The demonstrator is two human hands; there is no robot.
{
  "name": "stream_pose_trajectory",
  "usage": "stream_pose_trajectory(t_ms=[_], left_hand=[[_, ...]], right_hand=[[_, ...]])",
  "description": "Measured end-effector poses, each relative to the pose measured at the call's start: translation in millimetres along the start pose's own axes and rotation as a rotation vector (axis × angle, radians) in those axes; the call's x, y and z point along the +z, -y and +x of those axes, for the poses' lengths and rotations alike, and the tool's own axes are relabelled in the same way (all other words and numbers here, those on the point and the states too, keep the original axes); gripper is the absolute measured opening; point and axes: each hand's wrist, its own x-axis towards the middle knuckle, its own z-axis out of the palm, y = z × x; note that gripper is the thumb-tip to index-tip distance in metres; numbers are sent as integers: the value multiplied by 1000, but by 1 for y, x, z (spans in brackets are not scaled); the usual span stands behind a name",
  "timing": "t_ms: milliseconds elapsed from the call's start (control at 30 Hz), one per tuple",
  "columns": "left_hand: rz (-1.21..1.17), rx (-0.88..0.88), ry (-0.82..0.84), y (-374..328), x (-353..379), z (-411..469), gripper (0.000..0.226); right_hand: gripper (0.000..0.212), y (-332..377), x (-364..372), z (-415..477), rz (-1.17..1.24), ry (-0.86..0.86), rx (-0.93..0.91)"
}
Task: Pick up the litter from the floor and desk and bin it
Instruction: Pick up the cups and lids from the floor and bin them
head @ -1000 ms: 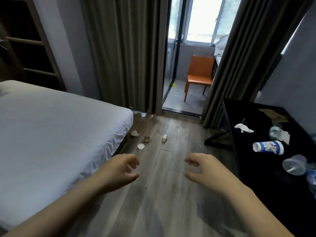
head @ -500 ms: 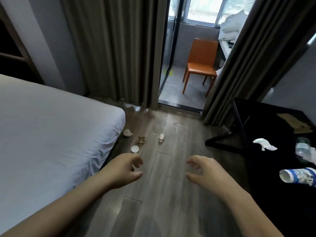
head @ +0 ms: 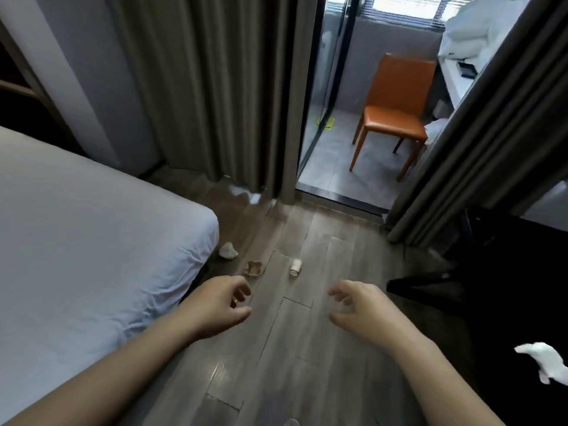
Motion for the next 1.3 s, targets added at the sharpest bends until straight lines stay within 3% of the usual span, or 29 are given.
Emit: stream_pose_trajectory(t_ms=[400,833,1000,1167,1300], left_hand=[[-80,-153,44,45,-16,181,20],[-94,-300,170,136,-17,352,20],[-141,-425,143,168,16,401,17],[-176,-554,137,209,77,441,23],[-113,-561,201,254,146,475,32]], right_hand=[[40,-35,-23,198,-18,146,33],[40,-33,21,389,0,277,97],[55,-56,46,457,14,316,90],[53,-93,94,527,-41,379,12],[51,-123,153,583,-97,407,-80]])
